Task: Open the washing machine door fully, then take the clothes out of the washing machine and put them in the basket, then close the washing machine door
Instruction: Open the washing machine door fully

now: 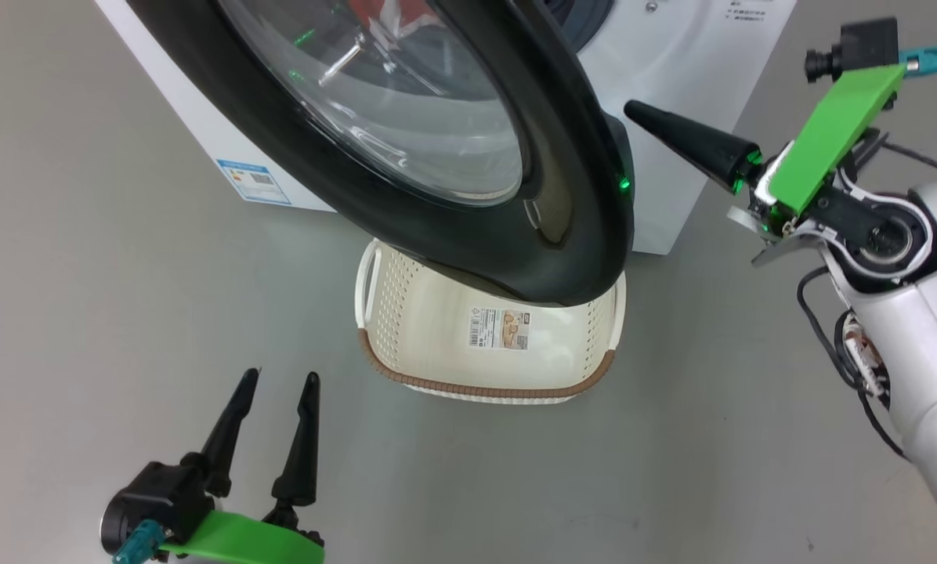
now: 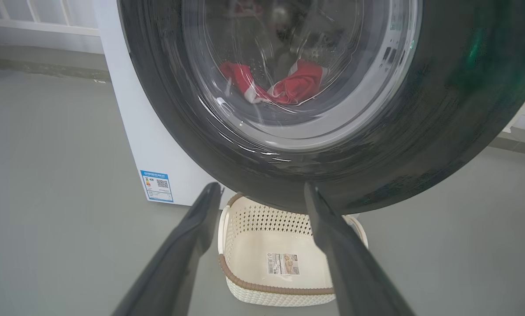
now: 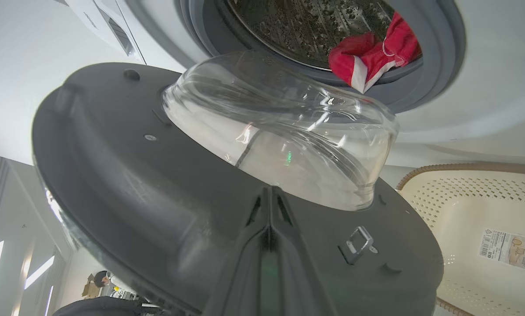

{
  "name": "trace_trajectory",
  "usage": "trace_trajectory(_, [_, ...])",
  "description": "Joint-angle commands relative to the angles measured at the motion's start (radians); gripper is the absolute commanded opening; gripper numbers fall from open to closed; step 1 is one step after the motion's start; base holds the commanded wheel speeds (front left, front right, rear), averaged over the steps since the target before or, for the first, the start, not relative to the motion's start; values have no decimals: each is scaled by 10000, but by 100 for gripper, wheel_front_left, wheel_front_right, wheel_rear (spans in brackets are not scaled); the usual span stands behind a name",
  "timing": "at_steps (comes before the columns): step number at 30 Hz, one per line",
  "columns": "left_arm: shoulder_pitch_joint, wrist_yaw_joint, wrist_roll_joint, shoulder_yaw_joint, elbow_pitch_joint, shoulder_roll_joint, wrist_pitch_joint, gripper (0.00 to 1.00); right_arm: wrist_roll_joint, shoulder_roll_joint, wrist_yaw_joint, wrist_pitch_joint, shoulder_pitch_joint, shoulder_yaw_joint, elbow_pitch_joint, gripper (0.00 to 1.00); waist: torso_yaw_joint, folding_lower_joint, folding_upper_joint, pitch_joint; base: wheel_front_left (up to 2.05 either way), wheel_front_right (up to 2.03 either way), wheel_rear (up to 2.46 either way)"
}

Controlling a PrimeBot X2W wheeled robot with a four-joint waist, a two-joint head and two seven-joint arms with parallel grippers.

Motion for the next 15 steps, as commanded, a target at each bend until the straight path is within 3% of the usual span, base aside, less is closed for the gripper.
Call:
trace_trajectory(1, [128, -54, 79, 338, -255, 154, -124, 100, -164, 87, 69, -210, 259, -82, -317, 45, -47, 0, 0, -67, 0, 0, 0])
trace_trajectory(2, [139, -54, 93, 343, -249, 154, -124, 100, -236, 72, 69, -362, 376, -111, -323, 73, -66, 0, 0, -94, 0, 0, 0])
trace_trajectory(4, [158, -54, 126, 360, -225, 154, -124, 100, -298, 59, 69, -574, 635, -162, -372, 100, -109, 0, 0, -169, 0, 0, 0])
trace_trajectory(15, [469, -54, 317, 495, -172, 165, -124, 100, -450, -93, 69, -1577, 2727, -331, -642, 100, -419, 0, 0, -733, 0, 0, 0])
